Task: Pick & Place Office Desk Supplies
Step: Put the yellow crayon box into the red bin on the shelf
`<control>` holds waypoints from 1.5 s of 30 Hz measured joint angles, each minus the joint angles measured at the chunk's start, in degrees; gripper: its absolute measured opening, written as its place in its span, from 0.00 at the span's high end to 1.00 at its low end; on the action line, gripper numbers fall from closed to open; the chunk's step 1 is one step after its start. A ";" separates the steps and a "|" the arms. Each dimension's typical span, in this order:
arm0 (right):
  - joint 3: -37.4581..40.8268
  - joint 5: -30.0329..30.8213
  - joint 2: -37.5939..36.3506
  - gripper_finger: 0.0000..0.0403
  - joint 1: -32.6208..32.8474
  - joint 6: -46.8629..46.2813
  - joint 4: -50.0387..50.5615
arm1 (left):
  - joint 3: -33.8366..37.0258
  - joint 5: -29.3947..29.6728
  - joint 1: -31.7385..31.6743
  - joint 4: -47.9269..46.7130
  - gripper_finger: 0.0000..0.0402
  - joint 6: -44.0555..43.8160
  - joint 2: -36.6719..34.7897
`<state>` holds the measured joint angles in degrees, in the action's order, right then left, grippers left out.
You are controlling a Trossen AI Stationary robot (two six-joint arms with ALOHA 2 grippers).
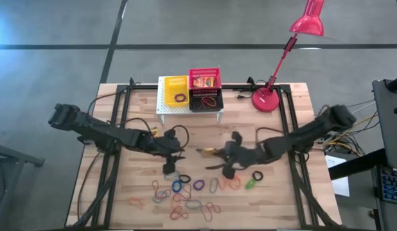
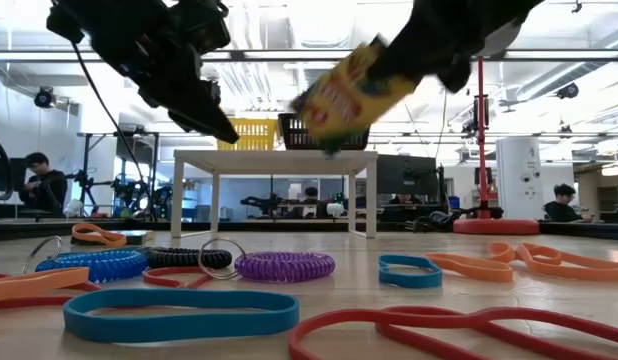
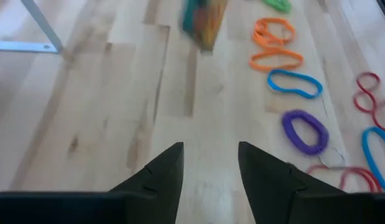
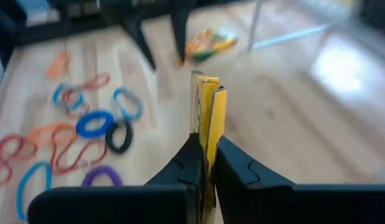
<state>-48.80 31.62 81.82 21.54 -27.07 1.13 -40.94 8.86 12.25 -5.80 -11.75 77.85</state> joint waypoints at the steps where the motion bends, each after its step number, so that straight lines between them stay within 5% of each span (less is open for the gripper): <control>1: 0.69 1.30 -2.06 0.95 0.30 0.02 -0.06 | 0.01 0.89 0.05 0.97 0.61 -0.01 0.30; 10: -0.71 6.73 -14.78 0.95 -6.09 9.30 -0.22 | 0.12 5.11 0.62 12.55 0.63 1.85 5.68; 16: -9.11 -9.17 -14.94 0.95 -22.64 13.70 4.09 | 0.14 5.09 2.74 16.28 0.63 3.92 8.03; 23: -23.86 -26.15 -3.20 0.95 -42.46 8.56 14.83 | 0.14 5.57 3.57 16.48 0.63 4.05 8.02; 28: -35.61 -32.94 8.35 0.95 -49.99 7.36 20.52 | 0.14 5.73 3.57 16.32 0.63 4.05 7.99; 37: -53.90 -36.48 22.85 0.95 -54.63 3.19 35.68 | 0.14 5.73 3.57 16.30 0.63 3.87 7.97; 45: -58.69 -39.79 28.46 0.95 -54.84 0.82 36.84 | 0.12 5.73 3.57 16.30 0.63 3.85 7.97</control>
<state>-107.49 -8.16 110.27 -33.30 -26.25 37.96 -40.82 14.59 15.81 10.50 -7.90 85.82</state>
